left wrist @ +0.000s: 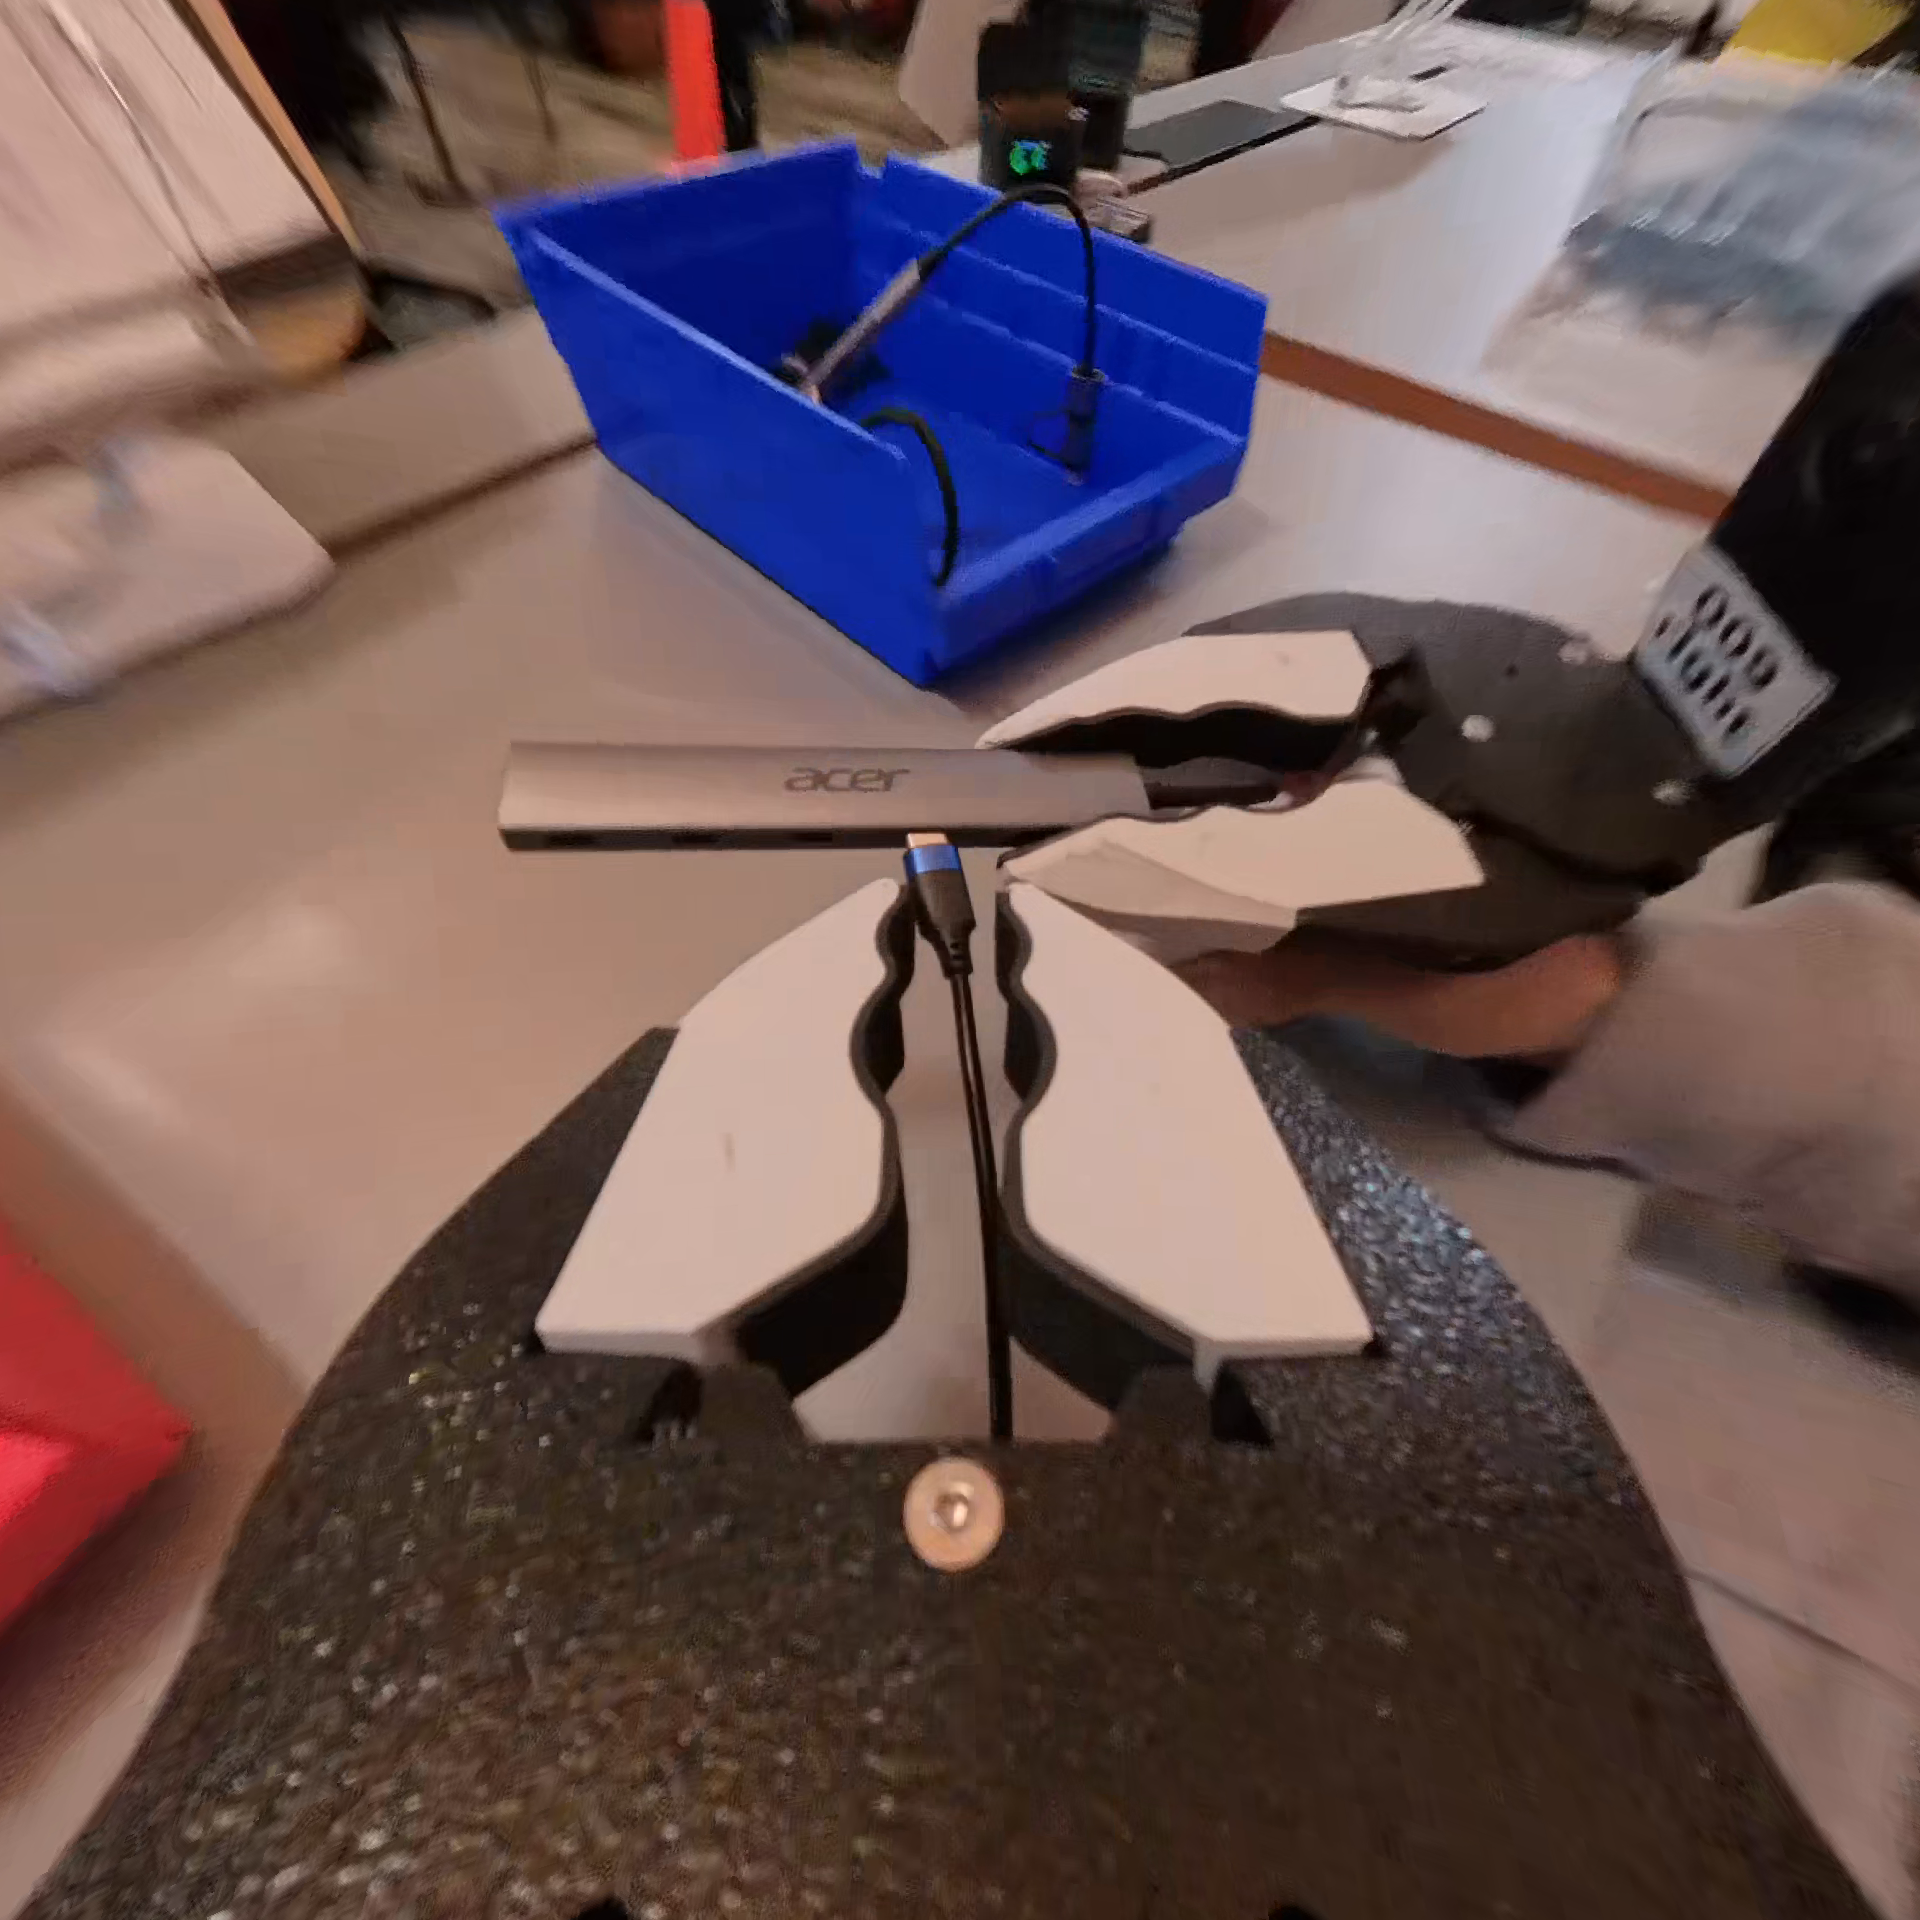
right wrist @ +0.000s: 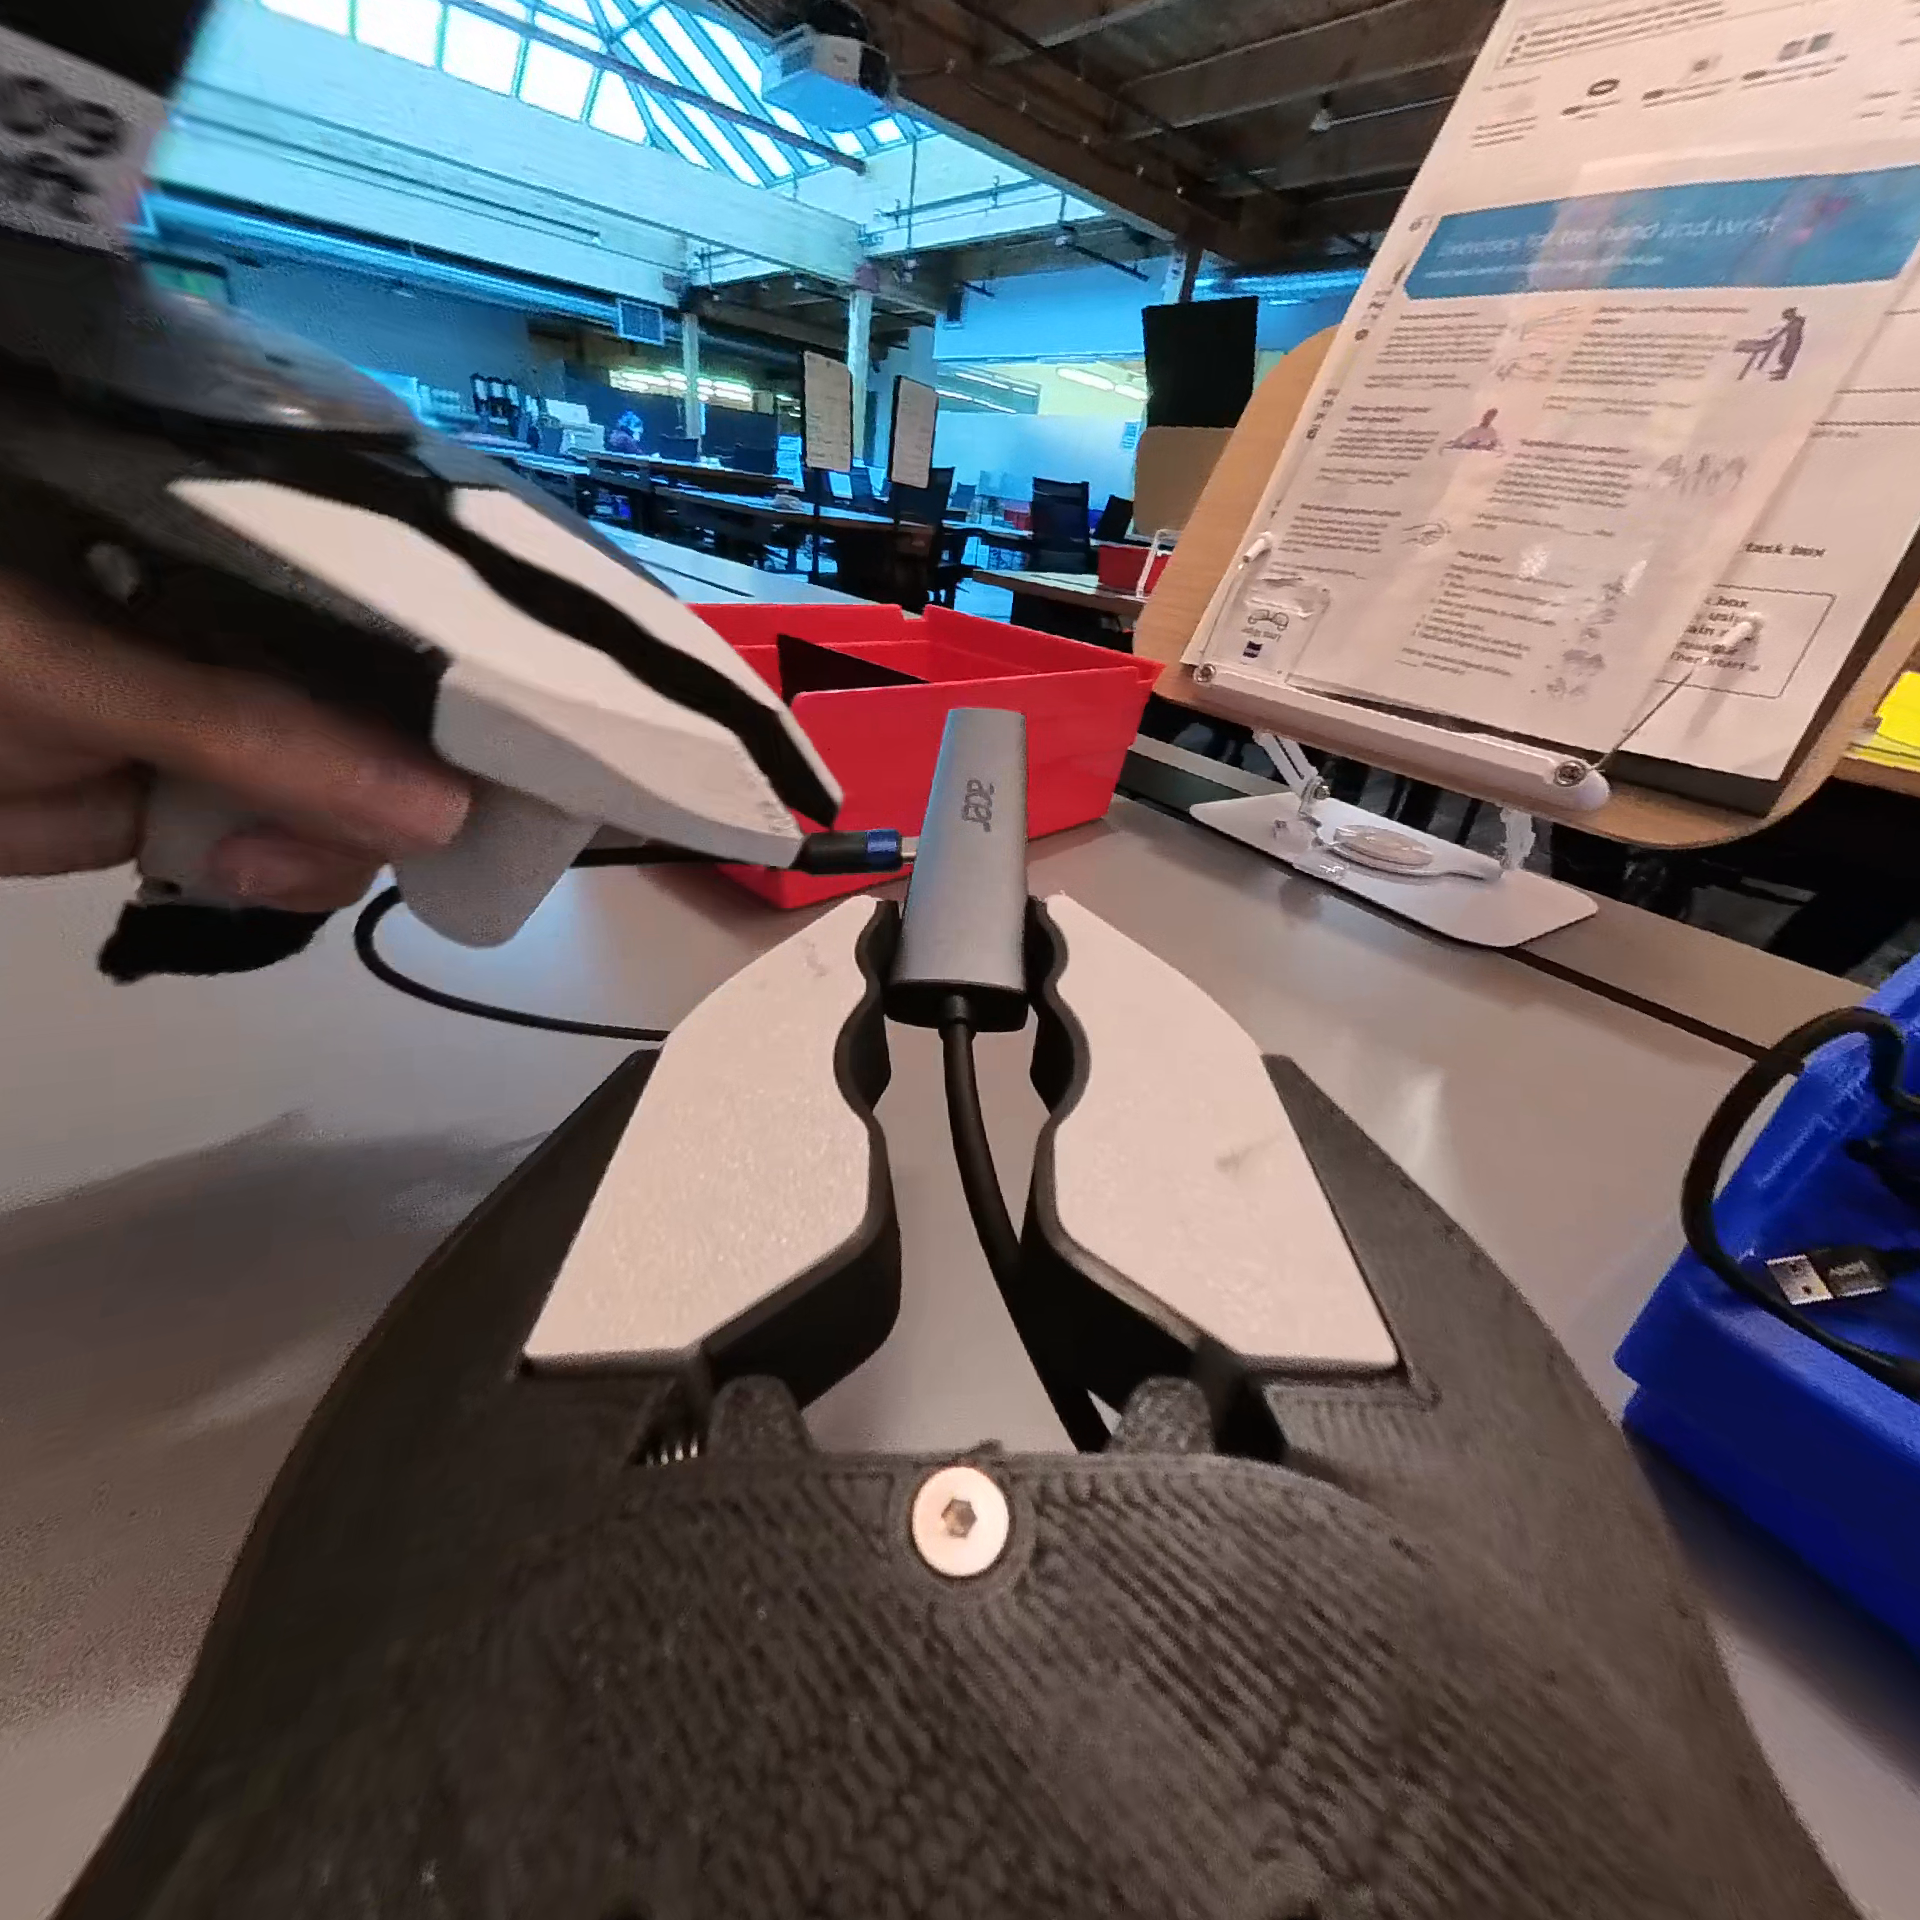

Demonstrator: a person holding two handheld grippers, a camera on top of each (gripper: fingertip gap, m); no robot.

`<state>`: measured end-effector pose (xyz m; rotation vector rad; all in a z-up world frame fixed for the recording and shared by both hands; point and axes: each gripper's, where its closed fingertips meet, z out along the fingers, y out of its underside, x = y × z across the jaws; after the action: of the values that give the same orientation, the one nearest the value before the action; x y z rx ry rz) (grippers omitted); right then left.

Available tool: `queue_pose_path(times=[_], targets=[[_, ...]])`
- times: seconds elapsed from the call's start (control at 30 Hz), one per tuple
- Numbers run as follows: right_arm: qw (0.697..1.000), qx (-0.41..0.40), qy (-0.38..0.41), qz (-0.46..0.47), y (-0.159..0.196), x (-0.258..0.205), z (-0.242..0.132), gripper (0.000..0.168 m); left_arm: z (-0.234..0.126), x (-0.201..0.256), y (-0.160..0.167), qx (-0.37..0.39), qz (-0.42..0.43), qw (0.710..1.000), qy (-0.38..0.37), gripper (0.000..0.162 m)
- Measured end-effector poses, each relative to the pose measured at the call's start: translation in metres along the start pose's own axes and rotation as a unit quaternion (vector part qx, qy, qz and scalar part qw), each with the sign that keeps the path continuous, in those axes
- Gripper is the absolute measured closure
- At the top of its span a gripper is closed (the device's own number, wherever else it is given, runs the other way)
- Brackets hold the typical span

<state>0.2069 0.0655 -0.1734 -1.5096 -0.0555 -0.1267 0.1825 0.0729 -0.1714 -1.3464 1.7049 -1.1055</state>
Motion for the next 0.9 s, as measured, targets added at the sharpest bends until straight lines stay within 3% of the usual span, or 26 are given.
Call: queue_pose_path(times=[0.07, 0.17, 0.47, 0.7, 0.9], targets=[[1.0, 0.003, 0.002, 0.012, -0.001, 0.003, -0.001, 0.144, -0.002, -0.003, 0.001, 0.0, 0.049, 0.997, -0.054, 0.14], [1.0, 0.009, 0.005, 0.026, -0.002, 0.006, -0.002, 0.144, -0.002, -0.002, -0.003, 0.023, 0.083, 0.992, -0.097, 0.145], [0.999, 0.01, 0.009, 0.039, -0.002, 0.01, -0.003, 0.144, 0.008, -0.006, -0.003, 0.058, 0.082, 0.983, -0.155, 0.156], [0.997, 0.015, 0.006, 0.077, -0.002, 0.015, -0.005, 0.144, 0.012, -0.004, -0.01, 0.093, 0.069, 0.983, -0.142, 0.156], [0.997, 0.008, 0.002, 0.075, -0.001, 0.014, -0.004, 0.143, 0.013, -0.006, -0.012, 0.071, 0.097, 0.984, -0.134, 0.156]])
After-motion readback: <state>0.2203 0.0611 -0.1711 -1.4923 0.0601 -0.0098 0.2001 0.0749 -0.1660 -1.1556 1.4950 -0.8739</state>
